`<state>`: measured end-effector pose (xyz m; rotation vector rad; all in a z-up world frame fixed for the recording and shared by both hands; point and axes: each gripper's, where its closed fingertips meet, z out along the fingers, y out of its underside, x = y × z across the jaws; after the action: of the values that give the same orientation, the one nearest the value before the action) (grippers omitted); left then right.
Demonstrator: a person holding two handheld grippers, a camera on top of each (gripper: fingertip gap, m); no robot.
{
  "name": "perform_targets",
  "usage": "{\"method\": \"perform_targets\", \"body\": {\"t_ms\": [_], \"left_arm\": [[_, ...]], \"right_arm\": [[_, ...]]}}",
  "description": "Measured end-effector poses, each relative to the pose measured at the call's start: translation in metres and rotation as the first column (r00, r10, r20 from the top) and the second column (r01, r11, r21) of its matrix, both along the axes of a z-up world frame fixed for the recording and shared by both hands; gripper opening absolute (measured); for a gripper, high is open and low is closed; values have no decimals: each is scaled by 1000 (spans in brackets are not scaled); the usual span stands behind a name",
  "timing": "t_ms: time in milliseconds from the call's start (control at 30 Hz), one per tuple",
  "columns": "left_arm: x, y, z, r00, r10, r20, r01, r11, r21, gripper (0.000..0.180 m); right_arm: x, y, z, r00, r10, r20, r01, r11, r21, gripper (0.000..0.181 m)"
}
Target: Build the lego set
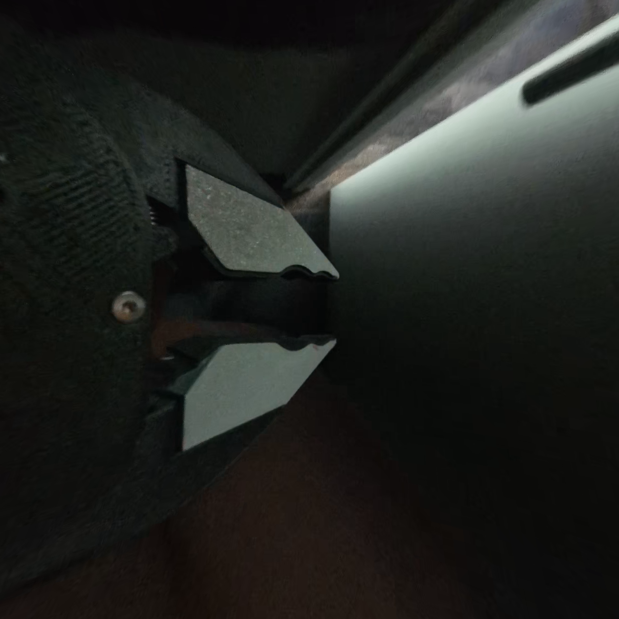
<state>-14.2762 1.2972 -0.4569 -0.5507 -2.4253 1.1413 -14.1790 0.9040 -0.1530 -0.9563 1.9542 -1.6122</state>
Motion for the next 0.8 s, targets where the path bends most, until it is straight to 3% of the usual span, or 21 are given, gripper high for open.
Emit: {"method": "perform_targets", "body": {"t_ms": [100,200,267,367,433,533,633,667,733,800], "left_arm": [[1,-7,53,997,68,27,-64,990,-126,19],[0,-24,92,989,111,100,-90,977,-194,22],[13,-39,105,953,211,216,-158,959,-236,19],[50,-58,118,803,398,443,-295,912,-284,0],[75,-72,126,686,486,541,-399,873,-279,0],[73,-99,147,696,553,458,-482,832,-274,0],[30,-109,143,818,507,271,-469,861,-196,0],[23,-106,135,817,515,260,-476,856,-199,0],[2,-93,110,860,471,197,-446,881,-158,0],[13,-75,63,819,497,286,-502,863,-61,0]], "right_arm": [[7,15,-1,997,75,31,-76,996,41,30],[11,27,-1,993,81,83,-85,995,45,30],[14,35,-1,985,134,105,-139,989,43,30],[18,48,-1,973,217,83,-222,974,44,29],[21,56,-2,968,243,64,-245,969,34,29],[25,66,-1,969,243,37,-245,968,46,29],[22,72,-2,973,212,91,-219,973,73,26],[15,76,-4,970,205,131,-214,975,60,24],[-4,100,-32,944,263,199,-282,957,74,0],[-15,136,-88,906,390,164,-407,909,90,0]]}}
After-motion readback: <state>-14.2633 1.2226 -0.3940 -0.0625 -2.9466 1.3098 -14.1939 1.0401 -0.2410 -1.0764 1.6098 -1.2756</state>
